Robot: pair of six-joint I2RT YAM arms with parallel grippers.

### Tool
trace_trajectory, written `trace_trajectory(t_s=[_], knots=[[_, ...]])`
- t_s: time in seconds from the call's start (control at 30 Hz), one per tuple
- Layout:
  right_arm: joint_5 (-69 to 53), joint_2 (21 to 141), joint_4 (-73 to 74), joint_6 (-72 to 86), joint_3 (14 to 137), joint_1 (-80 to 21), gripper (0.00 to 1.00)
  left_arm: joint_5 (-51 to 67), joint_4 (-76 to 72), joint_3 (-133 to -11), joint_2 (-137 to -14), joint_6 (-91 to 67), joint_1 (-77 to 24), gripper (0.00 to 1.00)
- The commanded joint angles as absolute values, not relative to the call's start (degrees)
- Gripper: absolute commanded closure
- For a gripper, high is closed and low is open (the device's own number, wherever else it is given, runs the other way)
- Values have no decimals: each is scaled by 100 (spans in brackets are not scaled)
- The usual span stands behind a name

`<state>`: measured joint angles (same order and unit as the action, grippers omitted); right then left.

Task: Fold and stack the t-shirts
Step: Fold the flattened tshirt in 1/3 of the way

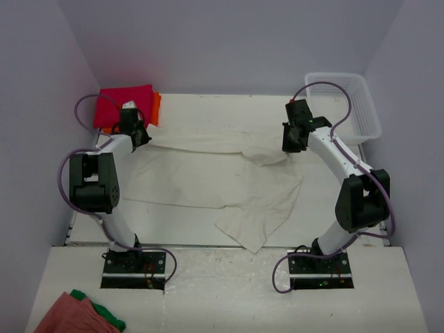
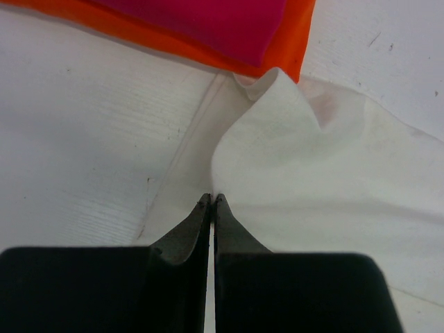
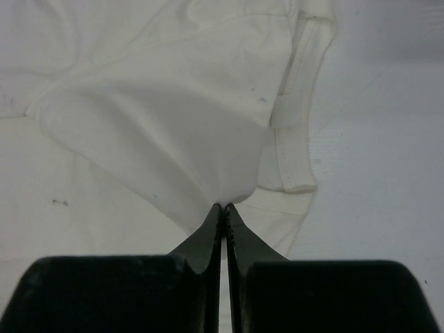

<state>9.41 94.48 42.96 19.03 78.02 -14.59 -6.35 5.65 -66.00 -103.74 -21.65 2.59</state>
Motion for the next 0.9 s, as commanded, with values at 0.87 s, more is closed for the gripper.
trace_trajectory(t_s=[0.87], knots=[[1099, 9606, 4307, 1872, 7691, -1450, 100, -1714, -24, -5907, -9389, -2593, 62, 88]])
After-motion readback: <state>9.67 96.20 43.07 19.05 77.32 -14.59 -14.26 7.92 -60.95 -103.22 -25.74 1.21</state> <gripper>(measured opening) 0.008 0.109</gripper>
